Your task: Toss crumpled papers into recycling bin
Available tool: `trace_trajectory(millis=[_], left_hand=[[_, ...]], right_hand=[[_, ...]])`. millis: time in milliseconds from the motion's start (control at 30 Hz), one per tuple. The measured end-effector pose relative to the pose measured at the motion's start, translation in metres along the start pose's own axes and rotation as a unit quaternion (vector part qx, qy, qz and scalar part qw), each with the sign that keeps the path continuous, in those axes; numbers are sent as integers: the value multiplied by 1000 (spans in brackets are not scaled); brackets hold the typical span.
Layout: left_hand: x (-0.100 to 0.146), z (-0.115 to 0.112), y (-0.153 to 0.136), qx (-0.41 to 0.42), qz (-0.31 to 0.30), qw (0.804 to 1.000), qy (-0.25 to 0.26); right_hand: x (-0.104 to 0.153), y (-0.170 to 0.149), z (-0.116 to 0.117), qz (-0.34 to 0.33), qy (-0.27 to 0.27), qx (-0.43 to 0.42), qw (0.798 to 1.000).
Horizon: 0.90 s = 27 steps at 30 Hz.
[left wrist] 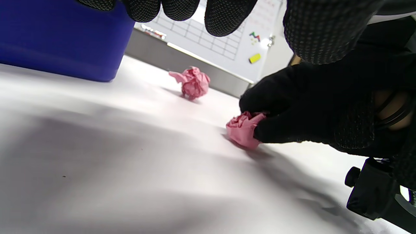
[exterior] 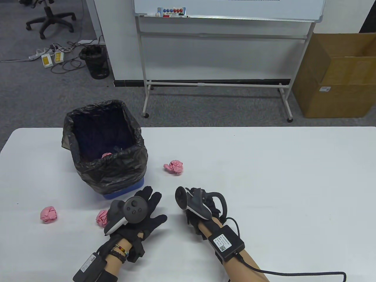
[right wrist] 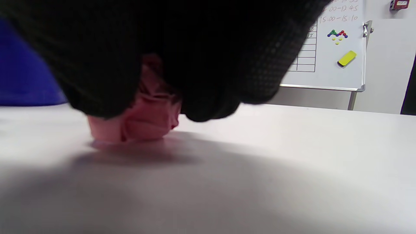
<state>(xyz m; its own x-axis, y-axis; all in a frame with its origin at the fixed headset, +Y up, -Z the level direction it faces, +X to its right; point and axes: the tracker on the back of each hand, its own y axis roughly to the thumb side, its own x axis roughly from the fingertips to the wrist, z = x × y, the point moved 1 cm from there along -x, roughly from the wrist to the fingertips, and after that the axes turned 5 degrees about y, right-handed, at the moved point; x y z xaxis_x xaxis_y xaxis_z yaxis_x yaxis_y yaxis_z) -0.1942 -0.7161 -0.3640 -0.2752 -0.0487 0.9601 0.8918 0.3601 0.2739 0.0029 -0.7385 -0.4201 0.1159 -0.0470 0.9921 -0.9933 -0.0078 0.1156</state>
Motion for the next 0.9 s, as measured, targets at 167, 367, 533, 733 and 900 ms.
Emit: trace_trajectory(millis=[167,367,533,733,900], left_hand=[[0,1,-3,5,4,1000,0],[0,0,-4,21,7,1000,-4],[-1,-6,-3,106,4,994,-32],[-3,-16,-1,262,-2,961,-86],[-5,-24,2,338,-8,933,-118]], right_hand=[[6,-12,-12,12,1,-24,1000],[24,-34,-32,25,5,-70,997],[45,-46,-43,18,17,-130,991],[70,-41,-53,-18,38,-200,979],[81,-30,-59,-55,45,-246,967]])
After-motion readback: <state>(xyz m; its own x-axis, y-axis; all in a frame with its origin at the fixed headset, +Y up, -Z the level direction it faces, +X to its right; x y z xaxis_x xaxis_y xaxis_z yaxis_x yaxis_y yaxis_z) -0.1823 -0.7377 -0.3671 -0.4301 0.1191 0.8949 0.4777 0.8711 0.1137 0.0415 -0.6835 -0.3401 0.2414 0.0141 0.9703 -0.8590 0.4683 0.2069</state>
